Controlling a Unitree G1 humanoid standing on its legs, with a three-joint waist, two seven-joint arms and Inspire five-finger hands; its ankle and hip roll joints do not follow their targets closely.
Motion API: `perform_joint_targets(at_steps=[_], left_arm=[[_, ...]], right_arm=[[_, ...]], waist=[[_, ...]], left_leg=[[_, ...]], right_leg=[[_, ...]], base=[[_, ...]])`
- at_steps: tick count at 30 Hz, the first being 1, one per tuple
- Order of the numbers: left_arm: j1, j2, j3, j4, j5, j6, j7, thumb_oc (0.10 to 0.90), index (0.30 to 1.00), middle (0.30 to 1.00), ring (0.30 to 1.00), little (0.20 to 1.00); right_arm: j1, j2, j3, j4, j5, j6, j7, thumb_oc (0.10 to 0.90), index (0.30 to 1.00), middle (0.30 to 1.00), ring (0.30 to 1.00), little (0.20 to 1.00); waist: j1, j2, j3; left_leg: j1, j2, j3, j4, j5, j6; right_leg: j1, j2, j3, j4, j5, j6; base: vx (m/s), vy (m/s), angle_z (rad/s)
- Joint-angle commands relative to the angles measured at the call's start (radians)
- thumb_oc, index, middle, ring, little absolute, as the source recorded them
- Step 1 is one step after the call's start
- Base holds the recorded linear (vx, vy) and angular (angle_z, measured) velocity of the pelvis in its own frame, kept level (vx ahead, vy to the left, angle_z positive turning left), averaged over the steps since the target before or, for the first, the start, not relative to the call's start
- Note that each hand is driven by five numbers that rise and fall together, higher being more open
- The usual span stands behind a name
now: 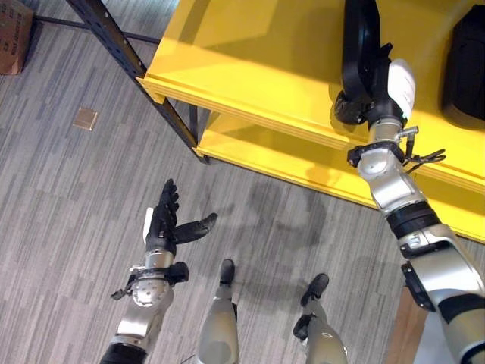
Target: Move parts from the plastic box to the shelf.
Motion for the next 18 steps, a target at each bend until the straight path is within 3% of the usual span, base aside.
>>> perform_joint_targets(at_steps=[1,18], left_arm=[[-0.016,0.037,-0.019,-0.108,0.017,-0.081,0.033,0.9,1.0,1.0,1.0,1.0],[-0.024,0.04,-0.034,-0.104,0.032,-0.083,0.043,0.9,1.0,1.0,1.0,1.0]], right_arm=[[-0.121,-0.032,-0.066,-0.037,-0.008,-0.06,-0.11,0.4,0.3,0.3,0.3,0.3],[-0.091,0.007,-0.114,-0.033,0.013,-0.073,-0.163,0.4,0.3,0.3,0.3,0.3]], waist=[[0.001,0.005,-0.019],[0.006,0.02,-0.018]], left_leg=[[-0.009,-0.043,0.055,-0.081,0.072,0.071],[-0.011,-0.047,0.05,-0.09,0.076,0.071]], right_leg=[[0.158,-0.066,-0.005,0.013,0.004,0.141],[0.159,-0.065,-0.01,0.007,0.007,0.144]], base=[[0.0,0.0,0.0],[0.0,0.0,0.0]])
